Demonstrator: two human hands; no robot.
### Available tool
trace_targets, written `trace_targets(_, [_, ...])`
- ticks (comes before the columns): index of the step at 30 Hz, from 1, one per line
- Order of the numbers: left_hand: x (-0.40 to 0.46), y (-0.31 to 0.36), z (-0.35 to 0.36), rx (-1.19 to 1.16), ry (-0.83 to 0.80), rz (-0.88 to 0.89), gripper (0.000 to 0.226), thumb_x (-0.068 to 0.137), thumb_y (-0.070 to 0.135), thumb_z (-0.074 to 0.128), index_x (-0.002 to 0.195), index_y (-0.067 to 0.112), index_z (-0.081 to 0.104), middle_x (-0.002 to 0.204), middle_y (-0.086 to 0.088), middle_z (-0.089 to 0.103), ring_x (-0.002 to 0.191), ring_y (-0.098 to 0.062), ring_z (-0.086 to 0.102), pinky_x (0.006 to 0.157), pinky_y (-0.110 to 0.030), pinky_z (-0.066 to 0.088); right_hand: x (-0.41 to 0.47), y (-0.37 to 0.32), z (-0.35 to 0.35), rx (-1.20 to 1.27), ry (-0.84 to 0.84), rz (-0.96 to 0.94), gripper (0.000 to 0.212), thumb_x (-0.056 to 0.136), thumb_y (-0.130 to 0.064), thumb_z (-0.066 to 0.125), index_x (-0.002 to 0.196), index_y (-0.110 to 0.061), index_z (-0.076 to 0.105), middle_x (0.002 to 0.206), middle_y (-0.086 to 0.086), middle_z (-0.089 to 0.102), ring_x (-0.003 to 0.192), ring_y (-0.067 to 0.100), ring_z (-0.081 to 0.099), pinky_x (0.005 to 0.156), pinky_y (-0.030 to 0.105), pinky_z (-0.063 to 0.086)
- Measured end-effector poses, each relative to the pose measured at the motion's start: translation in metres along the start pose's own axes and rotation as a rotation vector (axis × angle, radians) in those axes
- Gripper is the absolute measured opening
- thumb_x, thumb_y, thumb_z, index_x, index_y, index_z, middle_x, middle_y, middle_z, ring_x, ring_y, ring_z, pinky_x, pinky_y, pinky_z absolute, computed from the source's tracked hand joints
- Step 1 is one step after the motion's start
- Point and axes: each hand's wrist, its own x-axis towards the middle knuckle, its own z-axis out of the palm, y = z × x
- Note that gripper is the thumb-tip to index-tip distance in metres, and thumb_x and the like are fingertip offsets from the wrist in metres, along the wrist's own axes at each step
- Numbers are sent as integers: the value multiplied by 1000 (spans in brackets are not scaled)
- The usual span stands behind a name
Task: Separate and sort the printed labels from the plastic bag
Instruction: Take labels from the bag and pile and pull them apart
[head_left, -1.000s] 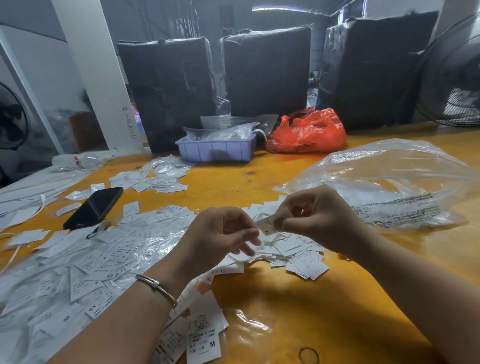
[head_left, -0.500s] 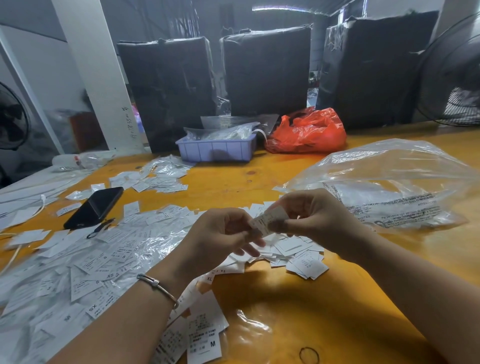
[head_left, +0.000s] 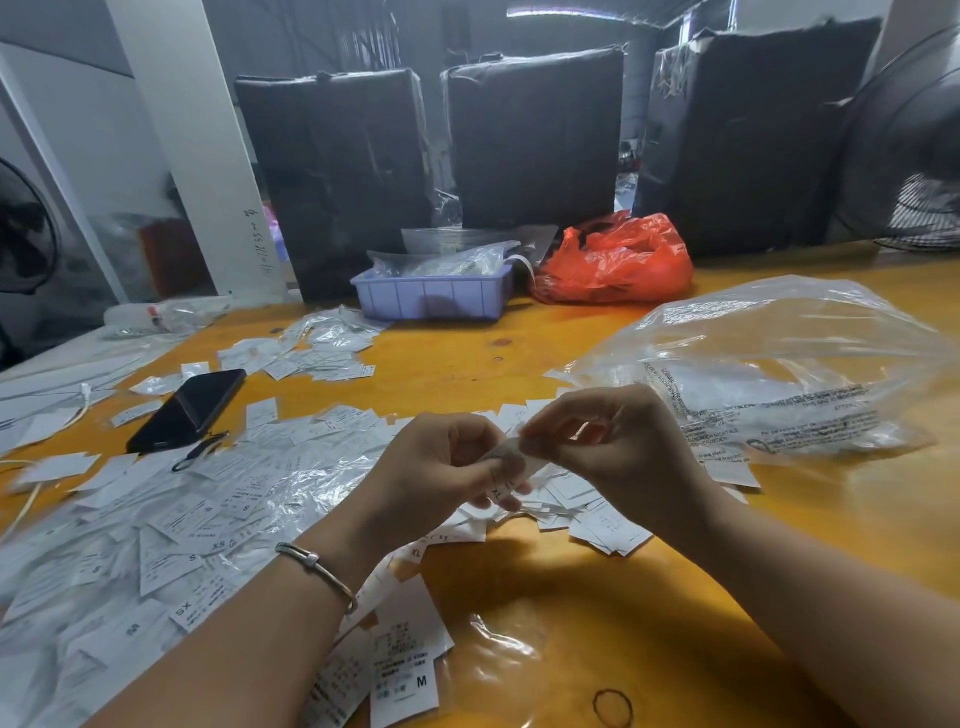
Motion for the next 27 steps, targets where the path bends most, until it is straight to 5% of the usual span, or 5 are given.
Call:
trace_targets(8, [-1,0,-2,-30,28,2,11,88,6,66,94,-3,68,83,-12,76,72,-25,74,61,-31,55,1,-1,-1,-48,-8,-4,12,73,6,75,78,-4,77,73,5,71,64,17,63,55,28,49])
trace_targets(13, [-1,-2,-1,-106,38,7,12,86,-2,64,93,-12,66,85,-21,73,75,-28,74,64,-27,59,0,-4,4,34,-84,59,21,76,11,67,80,-6,78,80,7,70,73,18,64,58,35,48])
trace_targets(19, [1,-4,-3,-20,60,1,7,84,2,68,89,-2,69,85,-12,75,80,-18,73,68,-23,57,5,2,-6,15,-184,182,22,78,3,66,81,-15,78,89,2,64,83,18,58,68,33,49])
trace_targets(24, [0,-8,-19,79,189,-15,16,89,-3,59,90,11,67,83,0,77,78,-13,74,65,-24,59,14,23,-42,-635,137,73,18,82,0,59,78,-9,74,77,6,72,65,20,63,57,35,53])
trace_targets(27, [0,-13,-27,223,368,-55,20,84,0,57,76,15,68,71,1,74,67,-11,71,54,-24,54,18,40,-62,-953,197,343,23,84,-5,52,91,-12,72,94,10,71,86,27,62,76,36,51])
